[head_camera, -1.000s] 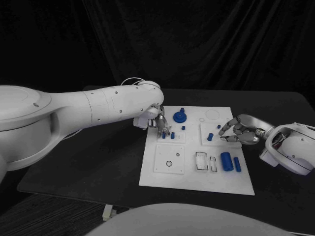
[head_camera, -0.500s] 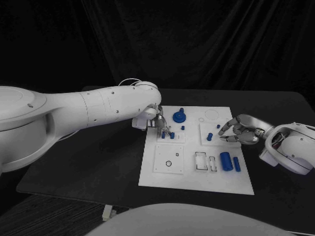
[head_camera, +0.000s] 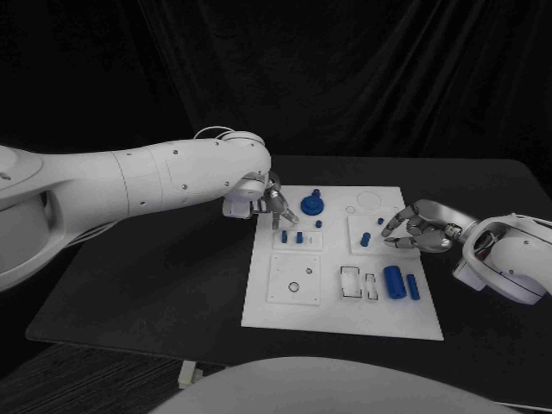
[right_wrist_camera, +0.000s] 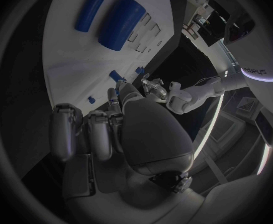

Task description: Assemble the parts on the task board

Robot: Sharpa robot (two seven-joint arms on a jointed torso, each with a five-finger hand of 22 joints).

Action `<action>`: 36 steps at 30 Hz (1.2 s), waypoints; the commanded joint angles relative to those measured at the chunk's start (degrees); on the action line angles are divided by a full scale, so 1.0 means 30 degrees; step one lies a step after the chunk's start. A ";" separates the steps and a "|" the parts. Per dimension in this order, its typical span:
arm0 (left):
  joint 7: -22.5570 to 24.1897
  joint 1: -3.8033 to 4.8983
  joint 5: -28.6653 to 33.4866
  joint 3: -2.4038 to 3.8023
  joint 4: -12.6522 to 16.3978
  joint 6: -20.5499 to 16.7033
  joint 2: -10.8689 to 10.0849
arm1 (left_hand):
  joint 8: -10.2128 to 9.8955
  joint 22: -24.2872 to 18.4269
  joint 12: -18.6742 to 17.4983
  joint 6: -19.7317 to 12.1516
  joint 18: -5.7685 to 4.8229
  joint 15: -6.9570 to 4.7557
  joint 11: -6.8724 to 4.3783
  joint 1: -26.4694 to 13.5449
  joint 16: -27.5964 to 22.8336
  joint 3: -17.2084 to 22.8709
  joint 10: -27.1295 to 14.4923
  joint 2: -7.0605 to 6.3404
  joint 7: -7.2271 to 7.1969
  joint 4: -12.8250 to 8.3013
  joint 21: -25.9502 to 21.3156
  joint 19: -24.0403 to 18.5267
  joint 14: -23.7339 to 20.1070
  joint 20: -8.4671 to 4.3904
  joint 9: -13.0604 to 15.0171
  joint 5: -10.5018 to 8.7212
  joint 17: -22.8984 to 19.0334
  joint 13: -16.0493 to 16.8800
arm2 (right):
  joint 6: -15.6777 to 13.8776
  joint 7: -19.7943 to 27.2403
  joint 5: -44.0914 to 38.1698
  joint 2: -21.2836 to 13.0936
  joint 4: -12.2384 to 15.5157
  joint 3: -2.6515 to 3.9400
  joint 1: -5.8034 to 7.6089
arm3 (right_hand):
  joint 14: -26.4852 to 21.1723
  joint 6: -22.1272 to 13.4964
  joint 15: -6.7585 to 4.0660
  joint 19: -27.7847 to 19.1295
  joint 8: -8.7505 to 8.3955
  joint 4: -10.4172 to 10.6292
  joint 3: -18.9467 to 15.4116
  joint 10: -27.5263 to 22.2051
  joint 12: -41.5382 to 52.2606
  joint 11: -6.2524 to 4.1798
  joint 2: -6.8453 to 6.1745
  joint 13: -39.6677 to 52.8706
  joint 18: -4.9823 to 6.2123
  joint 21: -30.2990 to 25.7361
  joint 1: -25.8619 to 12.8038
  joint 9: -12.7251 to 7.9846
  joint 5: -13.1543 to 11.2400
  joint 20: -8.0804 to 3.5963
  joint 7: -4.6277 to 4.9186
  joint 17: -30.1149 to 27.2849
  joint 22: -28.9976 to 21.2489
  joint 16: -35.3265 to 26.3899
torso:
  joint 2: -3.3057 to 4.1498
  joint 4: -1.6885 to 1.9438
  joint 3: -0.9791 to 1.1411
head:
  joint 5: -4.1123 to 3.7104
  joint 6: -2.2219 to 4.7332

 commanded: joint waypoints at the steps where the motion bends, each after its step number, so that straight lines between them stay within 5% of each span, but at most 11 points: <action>1: 0.0888 0.0528 0.0432 0.0023 0.0583 -0.1111 -0.0299 | 0.0140 0.2842 -0.0040 0.0109 0.0189 -0.0004 -0.0085 0.0171 0.0072 -0.0138 0.0641 0.0079 -0.0038 -0.0024 0.0060 0.0160 0.1474 -0.0036 0.0040 0.0121 0.3641 0.2619 | 0.0184 -0.0274 -0.0016 -0.0038 0.0002 0.0010 -0.0042 | 0.2056 0.0098 0.0005 0.0058 -0.0082 -0.0112 0.0018 0.2126 -0.0122 -0.0029 0.0043 0.2689 0.0337 -0.0079 0.0187 -0.0025 0.0086 0.0189 0.0056 0.5031 0.3959 0.0049 | -0.0001 -0.0001 0.0005 | -0.0038 0.0003; 7: 0.1513 0.1861 0.1598 0.0024 0.1729 -0.1069 -0.1145 | 0.0454 0.2949 0.0153 0.0218 0.0148 -0.0089 -0.0189 0.0972 0.0349 -0.0253 0.0747 0.0076 -0.0157 -0.0057 0.0284 0.0275 0.1553 -0.0116 0.0227 0.0467 0.3800 0.2737 | 0.0206 -0.0267 -0.0016 -0.0035 -0.0024 0.0010 -0.0042 | 0.2056 0.0098 0.0005 0.0058 -0.0082 -0.0112 0.0018 0.2126 -0.0122 -0.0029 0.0043 0.2689 0.0337 -0.0079 0.0187 -0.0025 0.0086 0.0189 0.0056 0.5031 0.3959 0.0049 | -0.0009 0.0005 0.0004 | -0.0157 0.0003; 12: 0.1553 0.2483 0.1916 0.0024 0.1979 -0.0580 -0.1492 | 0.0612 0.2971 0.0099 0.0218 0.0156 -0.0109 -0.0217 0.1635 0.0443 -0.0275 0.0723 0.0072 -0.0201 -0.0082 0.0211 0.0263 0.1570 -0.0149 0.0317 0.0617 0.3858 0.2695 | 0.0171 -0.0240 -0.0016 -0.0095 0.0004 0.0010 -0.0042 | 0.2056 0.0105 0.0008 0.0054 -0.0083 -0.0122 0.0033 0.2126 -0.0122 -0.0030 0.0051 0.2689 0.0339 -0.0088 0.0174 -0.0026 0.0086 0.0192 0.0056 0.5031 0.3956 0.0049 | 0.0000 0.0011 0.0002 | -0.0249 0.0003; 14: 0.1833 0.2618 0.1982 0.0023 0.1955 -0.0582 -0.1580 | 0.0719 0.2999 0.0094 0.0146 0.0159 -0.0126 -0.0236 0.2554 0.0546 -0.0114 0.0711 0.0136 -0.0230 -0.0153 0.0156 0.0240 0.1584 -0.0163 0.0382 0.1223 0.3923 0.2690 | 0.0128 -0.0206 -0.0016 -0.0141 0.0033 0.0010 -0.0042 | 0.2056 0.0105 0.0008 0.0054 -0.0083 -0.0122 0.0033 0.2126 -0.0122 -0.0030 0.0051 0.2689 0.0339 -0.0088 0.0174 -0.0026 0.0086 0.0192 0.0056 0.5031 0.3956 0.0049 | 0.0004 -0.0004 -0.0004 | -0.0251 0.0003; 22: 0.4324 0.2724 0.2052 0.0014 0.1757 -0.1421 -0.1755 | 0.0814 0.2971 -0.0087 -0.0333 0.0236 -0.0027 -0.0184 0.5507 0.0430 0.0619 0.0488 0.0122 -0.0199 -0.0189 -0.0394 -0.0119 0.1445 -0.0097 0.0098 0.3108 0.3874 0.2562 | -0.0366 0.0230 -0.0016 -0.0282 0.0224 0.0010 -0.0040 | 0.2056 0.0172 0.0009 0.0118 -0.0053 -0.0075 0.0018 0.2126 -0.0122 -0.0030 0.0065 0.2689 0.0314 -0.0002 0.0064 -0.0013 0.0028 0.0196 0.0050 0.5031 0.3991 0.0049 | -0.0021 -0.0024 0.0005 | -0.0267 0.0003; 36: 0.5763 0.2243 0.1821 0.0005 0.2162 -0.1747 -0.2040 | 0.0312 0.2948 -0.0118 -0.0476 0.0252 0.0063 -0.0072 0.6835 0.0503 0.1156 0.0368 -0.0112 -0.0039 -0.0118 -0.0477 -0.0297 0.1391 -0.0011 -0.1085 0.3270 0.3912 0.2518 | -0.1041 0.0972 -0.0016 -0.0452 0.0491 0.0011 -0.0040 | 0.2056 0.0344 -0.0053 0.0302 0.0004 0.0519 -0.0266 0.2126 -0.0122 -0.0113 0.0159 0.2689 0.0253 0.0208 -0.0785 0.0016 -0.1467 0.0158 -0.0060 0.5031 0.4081 0.0049 | 0.0065 0.0012 -0.0007 | -0.0380 0.0003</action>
